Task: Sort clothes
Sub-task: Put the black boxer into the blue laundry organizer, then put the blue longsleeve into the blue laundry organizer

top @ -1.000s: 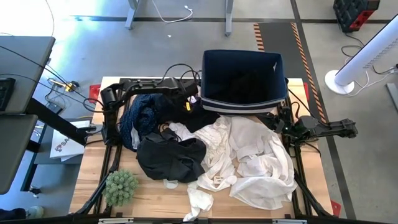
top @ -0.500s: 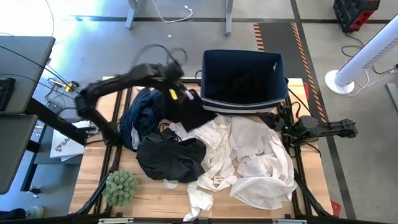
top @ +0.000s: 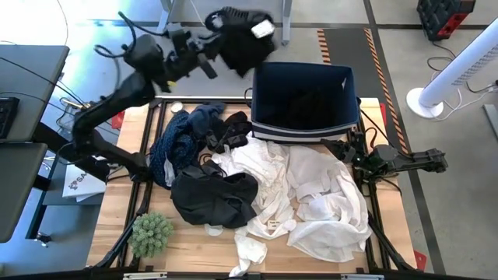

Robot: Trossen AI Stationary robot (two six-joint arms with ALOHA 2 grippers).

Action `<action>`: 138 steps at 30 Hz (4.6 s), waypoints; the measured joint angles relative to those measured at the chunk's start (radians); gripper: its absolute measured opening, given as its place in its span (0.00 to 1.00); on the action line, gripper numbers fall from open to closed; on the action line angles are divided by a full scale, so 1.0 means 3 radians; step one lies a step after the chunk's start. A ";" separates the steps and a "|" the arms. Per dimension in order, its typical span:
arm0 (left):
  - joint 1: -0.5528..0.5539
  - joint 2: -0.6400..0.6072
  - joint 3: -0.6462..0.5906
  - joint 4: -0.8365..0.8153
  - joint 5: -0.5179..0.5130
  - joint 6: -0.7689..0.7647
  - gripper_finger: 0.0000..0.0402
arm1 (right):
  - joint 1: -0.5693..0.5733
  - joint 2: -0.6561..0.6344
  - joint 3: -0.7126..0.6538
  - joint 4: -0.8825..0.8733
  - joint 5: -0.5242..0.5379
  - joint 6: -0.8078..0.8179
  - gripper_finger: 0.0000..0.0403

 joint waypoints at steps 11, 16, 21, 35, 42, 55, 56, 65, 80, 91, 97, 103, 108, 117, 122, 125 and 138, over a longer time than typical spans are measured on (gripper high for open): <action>-0.0053 0.1147 0.0017 0.0584 -0.0014 -0.0230 0.05 | 0.0001 0.0000 0.0000 0.0001 -0.0054 0.0031 0.15; 0.0043 0.1404 0.0015 0.0105 0.0035 -0.0697 0.21 | 0.0001 0.0000 0.0000 0.0001 -0.0069 0.0051 0.15; 0.0090 0.1381 0.0019 -0.0023 0.0196 -0.0886 0.41 | 0.0001 -0.0001 0.0000 0.0002 -0.0071 0.0050 0.15; -0.0169 0.0582 -0.0032 -0.3075 -0.0191 -0.0678 0.41 | 0.0001 -0.0001 0.0000 -0.0007 -0.0048 0.0014 0.15; -0.0381 0.0536 -0.0793 -0.3807 -0.0487 -0.1284 0.40 | 0.0001 -0.0001 0.0000 -0.0032 -0.0041 0.0014 0.15; 0.0222 0.1000 -0.1861 -0.2724 0.0124 -0.1477 0.42 | 0.0001 -0.0001 0.0000 -0.0051 -0.0038 0.0025 0.15; 0.0238 0.1055 -0.1881 -0.2697 0.0174 -0.1475 0.41 | 0.0001 -0.0001 0.0000 -0.0051 -0.0038 0.0026 0.15; 0.0196 0.1308 -0.1894 -0.2711 0.0451 -0.1213 0.04 | 0.0001 -0.0001 0.0000 -0.0051 -0.0038 0.0110 0.15; 0.0113 -0.0059 -0.1371 -0.3260 0.0128 -0.1280 0.00 | 0.0001 -0.0001 0.0000 -0.0050 -0.0008 0.0103 0.15; 0.0120 -0.0790 -0.0914 -0.1507 -0.0107 -0.1049 0.00 | 0.0000 -0.0001 0.0000 -0.0050 0.0175 0.0103 0.15; 0.0116 -0.0658 -0.0812 -0.0236 0.0148 -0.0884 0.00 | 0.0000 0.0000 0.0000 -0.0050 0.0173 0.0103 0.15; 0.0117 -0.0171 -0.0627 0.0542 0.0467 -0.0880 0.00 | 0.0000 -0.0001 0.0000 -0.0050 0.0153 0.0105 0.15; 0.0117 0.0342 -0.0285 0.0701 0.0764 -0.0914 0.00 | 0.0001 -0.0001 0.0000 -0.0049 0.0111 0.0112 0.15; 0.0125 0.1066 0.0153 0.0699 0.0984 -0.0918 0.00 | 0.0001 -0.0001 0.0000 -0.0049 0.0063 0.0113 0.15; 0.0148 0.1346 0.0183 0.0620 0.0942 -0.0920 0.00 | 0.0001 -0.0001 0.0000 -0.0049 -0.0070 0.0114 0.15; 0.0167 0.1487 0.0183 0.0510 0.0851 -0.0924 0.00 | 0.0001 -0.0001 0.0000 -0.0049 -0.0071 0.0132 0.15; 0.0180 0.1639 0.0184 -0.0478 0.0610 -0.0935 0.33 | 0.0001 0.0000 0.0000 -0.0048 -0.0075 0.0190 0.15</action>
